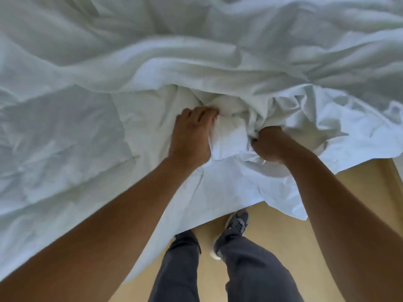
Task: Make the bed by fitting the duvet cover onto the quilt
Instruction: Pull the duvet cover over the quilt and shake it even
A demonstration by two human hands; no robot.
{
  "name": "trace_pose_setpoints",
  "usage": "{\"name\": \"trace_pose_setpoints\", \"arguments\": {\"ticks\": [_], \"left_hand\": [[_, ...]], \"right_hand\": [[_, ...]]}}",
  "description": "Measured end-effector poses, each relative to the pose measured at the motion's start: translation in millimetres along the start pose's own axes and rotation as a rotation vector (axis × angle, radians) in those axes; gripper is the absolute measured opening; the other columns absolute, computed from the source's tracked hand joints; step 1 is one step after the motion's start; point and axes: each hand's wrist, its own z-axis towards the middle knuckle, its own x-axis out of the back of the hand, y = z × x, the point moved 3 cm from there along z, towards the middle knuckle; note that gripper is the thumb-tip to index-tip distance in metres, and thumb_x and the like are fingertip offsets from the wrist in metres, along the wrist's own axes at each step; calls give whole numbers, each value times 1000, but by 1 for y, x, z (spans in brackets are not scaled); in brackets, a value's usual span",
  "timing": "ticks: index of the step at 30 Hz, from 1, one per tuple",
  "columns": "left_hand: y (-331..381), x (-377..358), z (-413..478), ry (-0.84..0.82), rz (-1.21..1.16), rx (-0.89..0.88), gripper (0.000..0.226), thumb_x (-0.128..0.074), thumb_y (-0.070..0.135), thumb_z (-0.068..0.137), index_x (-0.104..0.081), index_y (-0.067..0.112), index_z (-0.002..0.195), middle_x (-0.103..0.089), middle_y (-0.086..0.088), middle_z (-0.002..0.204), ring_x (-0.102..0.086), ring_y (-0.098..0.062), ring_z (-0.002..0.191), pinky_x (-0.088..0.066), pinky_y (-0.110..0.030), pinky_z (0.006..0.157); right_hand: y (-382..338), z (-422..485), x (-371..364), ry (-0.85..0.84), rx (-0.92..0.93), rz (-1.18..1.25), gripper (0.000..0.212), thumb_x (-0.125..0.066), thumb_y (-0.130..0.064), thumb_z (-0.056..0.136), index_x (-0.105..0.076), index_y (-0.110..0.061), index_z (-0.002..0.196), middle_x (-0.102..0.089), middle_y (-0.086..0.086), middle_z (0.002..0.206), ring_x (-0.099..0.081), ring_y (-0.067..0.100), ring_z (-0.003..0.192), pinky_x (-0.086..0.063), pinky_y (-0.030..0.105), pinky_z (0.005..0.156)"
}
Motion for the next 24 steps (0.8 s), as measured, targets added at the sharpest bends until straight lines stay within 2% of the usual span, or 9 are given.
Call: {"name": "trace_pose_setpoints", "arguments": {"ticks": [4,7,9,11,14,16,19,22,24], "left_hand": [[-12,-32,3,-333,14,-89,99,-76,34,75,-28,5,156,-20,-10,167,-38,-23,144,-30,-32,110],[-22,-38,11,-660,44,-39,125,-72,47,73,13,21,160,19,3,168,-33,-36,140,-32,-42,114],[-14,-33,5,-639,-82,89,132,-68,52,62,29,37,151,28,11,163,-23,-43,144,-30,-55,115],[13,-33,-8,-452,-2,117,135,-72,55,62,29,41,150,23,4,166,-22,-50,143,-23,-67,114],[34,-28,8,-215,220,141,102,-72,30,76,-16,33,160,-28,-6,162,-38,-42,132,-30,-59,110],[29,-15,61,31,-71,141,54,-67,10,71,-67,10,125,-68,-16,123,-59,-42,113,-45,-50,95],[22,8,147,261,-524,347,31,-57,12,79,-75,1,102,-75,-17,105,-69,-32,105,-56,-38,86],[21,-16,180,-28,-749,631,38,-46,7,99,-57,1,135,-65,-9,124,-63,-20,113,-51,-13,66],[21,-33,162,-291,-711,621,36,-42,5,102,-57,0,134,-64,-15,128,-63,-25,113,-48,-16,66]], "right_hand": [[22,-15,-21,522,-196,463,11,-53,6,75,-54,-3,70,-59,8,70,-54,26,74,-31,23,58],[33,-35,-40,952,-568,812,40,-52,-8,76,-61,-6,115,-63,-3,111,-59,15,101,-39,5,80],[28,-29,-42,978,-609,951,56,-53,-3,79,-52,-8,135,-59,2,131,-57,18,119,-41,17,101],[19,-21,-35,982,-594,1017,56,-50,4,80,-55,-9,134,-60,-3,126,-57,15,118,-41,18,103],[21,-19,-21,855,-473,956,53,-44,8,74,-62,-10,120,-63,-6,112,-56,12,104,-39,10,95],[30,-15,-8,622,-278,806,37,-44,8,75,-64,-10,100,-65,-4,93,-56,12,83,-41,14,78],[23,-2,25,188,36,673,20,-46,6,75,-58,-9,69,-56,-10,59,-50,5,58,-38,17,55],[12,19,63,-90,261,887,28,-54,11,70,-73,-9,69,-68,2,68,-66,18,69,-52,31,65],[16,30,76,-132,196,1041,29,-56,15,72,-77,-3,80,-71,22,85,-69,38,88,-56,47,81]]}}
